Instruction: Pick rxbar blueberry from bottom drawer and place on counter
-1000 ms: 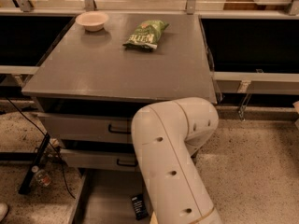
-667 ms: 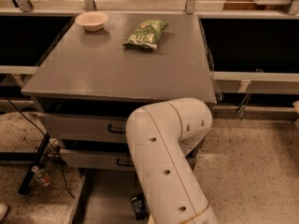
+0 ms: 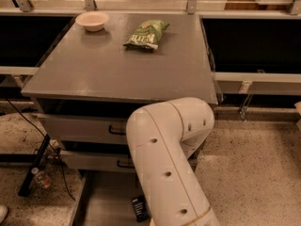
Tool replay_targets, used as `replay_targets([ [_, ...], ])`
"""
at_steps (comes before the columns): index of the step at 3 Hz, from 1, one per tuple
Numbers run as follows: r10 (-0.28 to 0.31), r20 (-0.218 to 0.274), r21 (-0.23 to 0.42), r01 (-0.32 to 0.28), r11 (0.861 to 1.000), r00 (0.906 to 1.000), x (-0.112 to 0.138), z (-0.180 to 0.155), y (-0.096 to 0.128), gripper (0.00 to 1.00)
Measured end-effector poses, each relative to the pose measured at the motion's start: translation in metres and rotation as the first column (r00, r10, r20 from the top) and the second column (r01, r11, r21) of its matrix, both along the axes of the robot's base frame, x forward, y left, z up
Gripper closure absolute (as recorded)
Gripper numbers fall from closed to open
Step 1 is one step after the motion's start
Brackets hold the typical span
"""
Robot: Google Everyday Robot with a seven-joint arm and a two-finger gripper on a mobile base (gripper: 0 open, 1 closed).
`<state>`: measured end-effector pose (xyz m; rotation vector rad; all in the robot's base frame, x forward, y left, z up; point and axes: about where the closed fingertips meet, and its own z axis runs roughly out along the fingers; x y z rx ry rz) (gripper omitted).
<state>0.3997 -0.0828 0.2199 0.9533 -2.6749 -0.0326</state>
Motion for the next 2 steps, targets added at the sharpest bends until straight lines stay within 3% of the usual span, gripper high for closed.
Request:
replay_targets([
  [1, 0.013, 0.058, -0.025, -0.012, 1.0, 0.9982, -0.005, 0.002, -0.016, 0.0],
  [2, -0.047, 0.128, -0.004, 0.047, 0.999, 0.9906, 0.006, 0.001, -0.012, 0.0],
])
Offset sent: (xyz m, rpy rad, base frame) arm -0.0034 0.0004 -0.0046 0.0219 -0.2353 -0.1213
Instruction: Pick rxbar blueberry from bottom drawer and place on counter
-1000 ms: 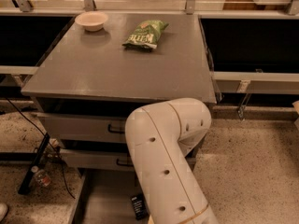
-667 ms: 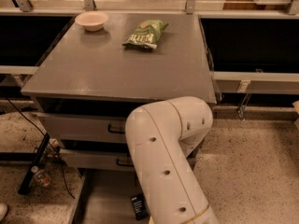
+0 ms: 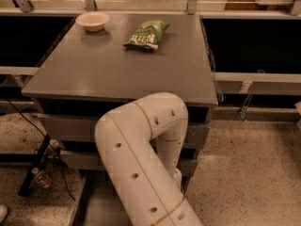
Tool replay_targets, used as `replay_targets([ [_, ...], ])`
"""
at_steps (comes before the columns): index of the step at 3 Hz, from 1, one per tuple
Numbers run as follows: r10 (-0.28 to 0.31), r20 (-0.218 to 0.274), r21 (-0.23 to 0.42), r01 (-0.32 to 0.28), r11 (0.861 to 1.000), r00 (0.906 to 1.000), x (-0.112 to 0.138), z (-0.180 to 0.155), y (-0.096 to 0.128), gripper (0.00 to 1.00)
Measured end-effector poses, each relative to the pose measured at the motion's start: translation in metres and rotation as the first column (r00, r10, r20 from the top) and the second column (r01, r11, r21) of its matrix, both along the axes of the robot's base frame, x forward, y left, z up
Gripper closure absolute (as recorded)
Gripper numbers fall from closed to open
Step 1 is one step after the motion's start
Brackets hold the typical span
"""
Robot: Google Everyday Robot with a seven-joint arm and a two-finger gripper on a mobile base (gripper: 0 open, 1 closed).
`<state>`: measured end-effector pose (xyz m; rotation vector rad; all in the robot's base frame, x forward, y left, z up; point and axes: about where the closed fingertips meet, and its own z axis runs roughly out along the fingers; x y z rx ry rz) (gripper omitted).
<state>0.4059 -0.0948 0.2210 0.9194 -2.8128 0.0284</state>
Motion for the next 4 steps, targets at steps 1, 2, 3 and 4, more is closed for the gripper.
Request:
replay_targets([
  [1, -0.011, 0.029, 0.038, 0.01, 0.999, 0.9995, 0.007, -0.001, 0.01, 0.0],
  [2, -0.01, 0.029, 0.038, 0.009, 0.999, 0.9995, 0.007, -0.001, 0.01, 0.0],
  [3, 0.01, 0.016, 0.047, -0.011, 0.999, 0.9998, 0.003, -0.005, 0.014, 0.0],
  [4, 0.057, -0.003, 0.068, -0.056, 0.996, 0.9984, -0.005, -0.01, 0.028, 0.0],
])
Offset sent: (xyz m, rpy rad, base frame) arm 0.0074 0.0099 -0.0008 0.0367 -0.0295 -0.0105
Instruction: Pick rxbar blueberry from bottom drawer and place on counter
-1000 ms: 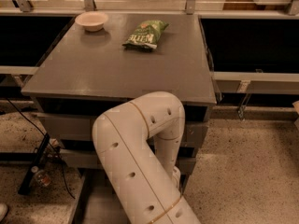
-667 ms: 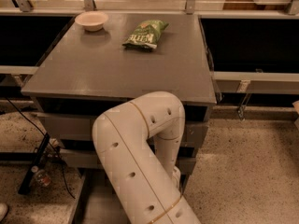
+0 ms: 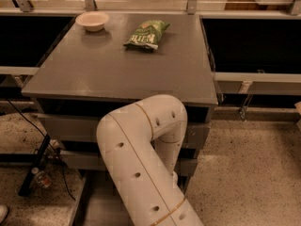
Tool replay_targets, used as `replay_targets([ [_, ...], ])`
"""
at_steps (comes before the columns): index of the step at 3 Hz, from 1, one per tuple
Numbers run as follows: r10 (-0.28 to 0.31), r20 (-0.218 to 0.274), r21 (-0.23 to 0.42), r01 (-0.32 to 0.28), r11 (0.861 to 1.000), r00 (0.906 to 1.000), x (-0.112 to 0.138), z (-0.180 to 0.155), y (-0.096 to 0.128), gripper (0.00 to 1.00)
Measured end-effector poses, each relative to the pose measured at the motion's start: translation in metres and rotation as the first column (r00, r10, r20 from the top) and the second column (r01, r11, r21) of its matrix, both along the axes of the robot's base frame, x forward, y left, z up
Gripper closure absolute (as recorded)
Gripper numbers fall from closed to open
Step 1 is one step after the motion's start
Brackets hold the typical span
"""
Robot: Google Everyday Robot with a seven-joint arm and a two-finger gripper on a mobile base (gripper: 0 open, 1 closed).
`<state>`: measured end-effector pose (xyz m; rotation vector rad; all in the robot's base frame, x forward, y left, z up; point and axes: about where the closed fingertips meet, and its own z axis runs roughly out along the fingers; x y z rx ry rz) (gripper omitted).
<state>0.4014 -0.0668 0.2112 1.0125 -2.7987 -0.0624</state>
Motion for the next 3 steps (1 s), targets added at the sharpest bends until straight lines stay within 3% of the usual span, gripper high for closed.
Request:
replay_targets([
  [1, 0.042, -0.012, 0.018, -0.042, 0.999, 0.999, -0.0043, -0.0033, 0.0138, 0.0],
  [3, 0.032, -0.022, 0.04, -0.031, 0.999, 0.9993, -0.0049, -0.0122, 0.0214, 0.0],
])
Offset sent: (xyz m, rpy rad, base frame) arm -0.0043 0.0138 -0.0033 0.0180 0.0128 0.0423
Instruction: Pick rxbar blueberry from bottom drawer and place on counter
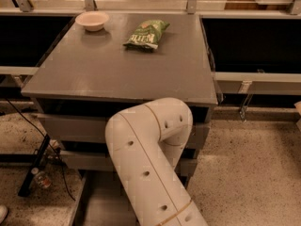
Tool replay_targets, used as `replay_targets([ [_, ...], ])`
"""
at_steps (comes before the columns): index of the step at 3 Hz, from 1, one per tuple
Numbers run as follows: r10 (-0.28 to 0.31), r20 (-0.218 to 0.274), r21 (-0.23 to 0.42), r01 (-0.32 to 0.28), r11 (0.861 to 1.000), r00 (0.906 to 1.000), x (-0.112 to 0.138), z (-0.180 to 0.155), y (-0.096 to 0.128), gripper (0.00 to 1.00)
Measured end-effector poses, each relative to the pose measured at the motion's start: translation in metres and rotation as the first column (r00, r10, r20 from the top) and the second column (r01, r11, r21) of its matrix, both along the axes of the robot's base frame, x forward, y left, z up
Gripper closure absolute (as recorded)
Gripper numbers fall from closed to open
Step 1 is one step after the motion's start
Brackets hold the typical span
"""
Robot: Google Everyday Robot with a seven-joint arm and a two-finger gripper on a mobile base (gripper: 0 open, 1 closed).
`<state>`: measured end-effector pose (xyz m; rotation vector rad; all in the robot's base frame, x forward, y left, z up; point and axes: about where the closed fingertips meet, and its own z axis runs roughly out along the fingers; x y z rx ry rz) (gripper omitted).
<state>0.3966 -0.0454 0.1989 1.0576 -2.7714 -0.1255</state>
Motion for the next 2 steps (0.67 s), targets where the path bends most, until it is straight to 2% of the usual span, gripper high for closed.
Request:
replay_targets([
  [1, -0.013, -0.011, 0.066, 0.014, 0.998, 0.9998, 0.0194, -0.0123, 0.0321, 0.0],
  [2, -0.016, -0.013, 0.072, 0.017, 0.997, 0.9998, 0.0189, -0.0126, 0.031, 0.0],
])
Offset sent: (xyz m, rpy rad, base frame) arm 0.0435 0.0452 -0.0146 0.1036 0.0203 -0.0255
